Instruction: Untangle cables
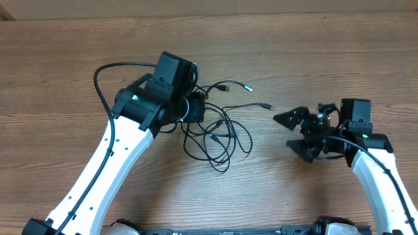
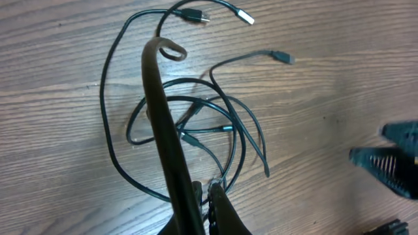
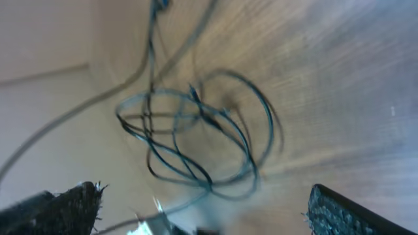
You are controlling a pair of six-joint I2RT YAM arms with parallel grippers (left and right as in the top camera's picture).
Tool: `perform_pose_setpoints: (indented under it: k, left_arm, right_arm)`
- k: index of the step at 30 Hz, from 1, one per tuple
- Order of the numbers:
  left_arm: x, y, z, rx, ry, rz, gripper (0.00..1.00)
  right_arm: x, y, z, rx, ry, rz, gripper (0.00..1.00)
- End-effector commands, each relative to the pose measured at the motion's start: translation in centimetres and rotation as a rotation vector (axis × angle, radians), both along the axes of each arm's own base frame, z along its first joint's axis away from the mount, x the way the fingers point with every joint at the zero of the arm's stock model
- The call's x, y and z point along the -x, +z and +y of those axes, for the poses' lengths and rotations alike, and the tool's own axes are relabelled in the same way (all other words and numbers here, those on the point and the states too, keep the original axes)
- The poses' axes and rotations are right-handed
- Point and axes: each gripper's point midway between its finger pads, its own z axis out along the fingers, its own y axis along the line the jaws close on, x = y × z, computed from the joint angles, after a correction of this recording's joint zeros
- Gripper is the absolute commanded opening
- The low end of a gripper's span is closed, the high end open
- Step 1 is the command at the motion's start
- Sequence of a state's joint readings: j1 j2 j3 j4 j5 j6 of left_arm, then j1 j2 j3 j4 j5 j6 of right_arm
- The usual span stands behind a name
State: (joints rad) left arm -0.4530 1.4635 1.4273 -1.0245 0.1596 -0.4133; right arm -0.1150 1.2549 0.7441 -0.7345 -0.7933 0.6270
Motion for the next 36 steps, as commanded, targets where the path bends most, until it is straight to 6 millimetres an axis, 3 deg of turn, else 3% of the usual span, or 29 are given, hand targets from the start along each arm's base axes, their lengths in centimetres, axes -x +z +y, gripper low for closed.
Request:
perform_pose_setpoints:
  k: [1,4,7,11,14,18,21,28,31,36]
  left_arm:
    - [-0.5,0.8,1.0,-0.029,0.045,-0.039,0.04]
    - [-0.2,1.2,3.4,-0.055,0.129,-0.028,0.04]
    - [-0.1,3.4,7.7,-0.060,0.265,-0.081,0.04]
    - [0.3,5.2,9.3,0.031,0.315,-0.101,0.04]
    - [0.8,5.8,8.0,0.141,0.264,-0.072,0.04]
    - [0.7,6.4,5.9,0.226,0.184,-0.068,0.04]
    - [0.2,7.7,4.2,0.281,0.090,-0.128,0.04]
    - [-0.3,14.1,-0.6,0.506,-0.256,-0.376,0.04]
    - [-0.3,16.1,-1.5,0.563,-0.328,-0.453,0.04]
    - [-0.6,17.5,-1.8,0.593,-0.343,-0.501,0.04]
  right_arm:
    - [1.2,1.3,0.1,0.042,0.057,-0.076,1.00]
    - [2.5,2.6,-0.2,0.082,0.042,-0.113,1.00]
    - [4.3,6.3,-0.3,0.126,0.015,-0.268,1.00]
    - [6.8,8.5,-0.8,0.175,-0.062,-0.359,1.00]
    - [8.9,8.3,-1.8,0.245,-0.111,-0.370,1.00]
    - [9.7,8.7,-1.9,0.258,-0.128,-0.402,1.00]
    - [9.2,9.3,-1.7,0.231,-0.135,-0.418,1.00]
    - [7.2,12.5,0.3,0.091,-0.077,-0.529,0.92]
    - [6.3,13.1,1.0,0.056,-0.066,-0.532,0.91]
    - [5.4,12.7,4.6,-0.007,0.040,-0.479,0.90]
